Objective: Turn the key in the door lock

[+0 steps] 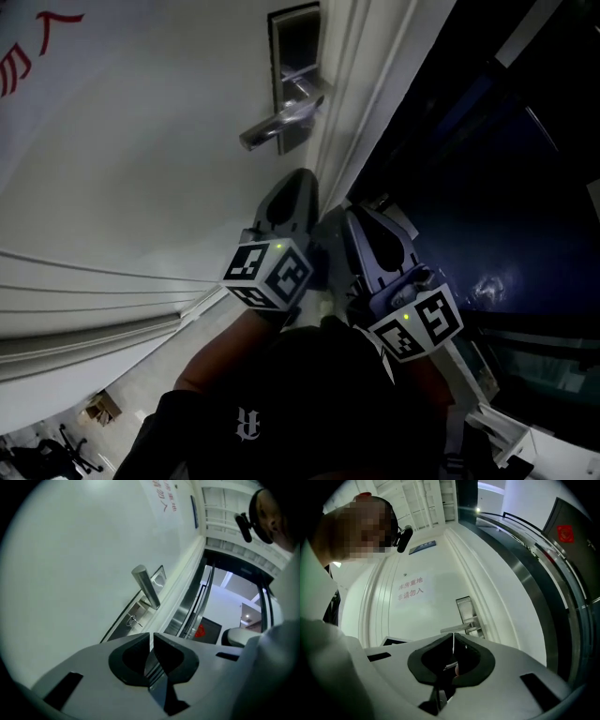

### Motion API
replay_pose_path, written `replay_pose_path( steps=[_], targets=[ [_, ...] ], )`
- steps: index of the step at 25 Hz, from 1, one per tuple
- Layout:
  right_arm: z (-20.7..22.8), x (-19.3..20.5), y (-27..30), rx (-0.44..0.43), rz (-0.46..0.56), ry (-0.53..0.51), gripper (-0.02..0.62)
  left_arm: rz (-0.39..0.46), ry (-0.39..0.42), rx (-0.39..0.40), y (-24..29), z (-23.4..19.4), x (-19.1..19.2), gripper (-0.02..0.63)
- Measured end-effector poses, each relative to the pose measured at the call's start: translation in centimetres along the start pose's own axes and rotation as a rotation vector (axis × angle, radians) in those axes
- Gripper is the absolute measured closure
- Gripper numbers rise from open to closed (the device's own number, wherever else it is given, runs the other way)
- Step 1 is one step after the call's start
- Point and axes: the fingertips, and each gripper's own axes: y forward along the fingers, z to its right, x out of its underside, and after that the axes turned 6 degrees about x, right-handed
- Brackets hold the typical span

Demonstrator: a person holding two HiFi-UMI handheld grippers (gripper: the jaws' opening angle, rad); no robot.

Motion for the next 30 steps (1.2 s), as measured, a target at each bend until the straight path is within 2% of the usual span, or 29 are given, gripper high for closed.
replay_pose_path(
  steps=[9, 11, 14, 19, 21, 23, 27, 30],
  targets=[
    [5.3, -1.7, 3.0, -0.159, -0.034, 0.048, 0.58, 0.17, -0.134, -0.179, 5.2, -3.0, -0.5, 0.597],
    [6.0, -1.8, 3.4, -0.183, -0.041, 0.057, 0.58, 0.207, -0.162, -0.2, 5.7, -3.5, -0.7, 0.593],
    [6.6, -2.0, 3.7, -0.211, -0.05, 0.064, 0.58, 0.252, -0.214, -0.202, 6.4, -3.7, -0.9, 0.53],
    [7.1, -2.0, 3.8, -0.252, -0.073, 0.064, 0.58, 0.306, -0.24, -0.247, 7.0, -4.5, -1.3, 0.52],
    [7.2, -1.8, 3.7, -0.267, -0.083, 0.064, 0.58, 0.33, -0.224, -0.273, 7.1, -5.0, -1.7, 0.52],
    [7.3, -1.7, 3.5, -0.282, -0.092, 0.064, 0.58, 0.351, -0.172, -0.303, 7.1, -5.1, -2.1, 0.522],
    [7.7, -1.5, 3.3, -0.296, -0.105, 0.066, 0.58, 0.367, -0.033, -0.345, 7.3, -4.5, -2.4, 0.559],
    [8.1, -1.5, 3.1, -0.295, -0.112, 0.074, 0.58, 0.353, 0.08, -0.378, 7.4, -4.3, -2.5, 0.562]
  ],
)
